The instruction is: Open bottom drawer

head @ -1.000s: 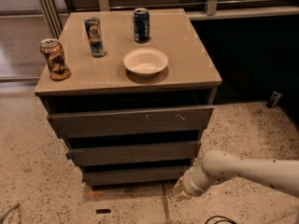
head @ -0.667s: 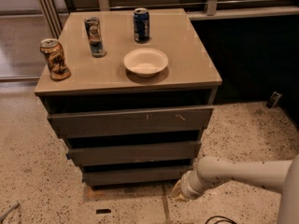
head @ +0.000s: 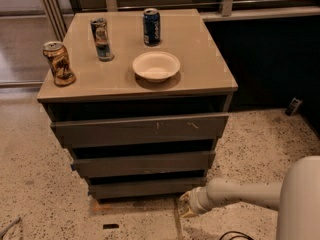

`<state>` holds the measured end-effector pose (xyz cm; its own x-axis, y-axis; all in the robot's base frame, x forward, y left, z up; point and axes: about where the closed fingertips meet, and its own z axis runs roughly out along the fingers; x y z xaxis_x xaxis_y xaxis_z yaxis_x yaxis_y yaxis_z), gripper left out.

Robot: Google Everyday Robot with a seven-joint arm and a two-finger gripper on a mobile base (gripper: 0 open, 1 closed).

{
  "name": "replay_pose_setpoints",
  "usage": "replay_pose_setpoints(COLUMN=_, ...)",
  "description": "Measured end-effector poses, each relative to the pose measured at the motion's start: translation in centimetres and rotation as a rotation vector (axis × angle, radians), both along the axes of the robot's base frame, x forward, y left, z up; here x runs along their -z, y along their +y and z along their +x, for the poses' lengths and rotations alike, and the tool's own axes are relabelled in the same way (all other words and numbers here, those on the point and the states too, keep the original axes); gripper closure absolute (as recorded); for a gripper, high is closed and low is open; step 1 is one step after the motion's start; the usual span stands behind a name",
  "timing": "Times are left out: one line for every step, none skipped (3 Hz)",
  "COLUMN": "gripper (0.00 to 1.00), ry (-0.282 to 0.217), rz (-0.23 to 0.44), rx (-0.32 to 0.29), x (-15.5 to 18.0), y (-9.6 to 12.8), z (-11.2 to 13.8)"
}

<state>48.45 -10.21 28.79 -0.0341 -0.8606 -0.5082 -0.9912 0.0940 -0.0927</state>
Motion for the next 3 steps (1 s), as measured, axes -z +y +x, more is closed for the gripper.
replay_pose_setpoints(gripper=0.0, ry=-0.073, rz=0.036, rx=0.004, x=3.19, y=0.37, z=4.2)
replay_pose_setpoints(gripper=0.0, ry=-0.074, rz=0.034, rx=0.005, x=3.25, y=0.38, z=4.28)
replay_pose_setpoints(gripper=0.0, ry=-0.087, rz=0.017, rx=0.012, x=3.7, y=0.51, z=4.9)
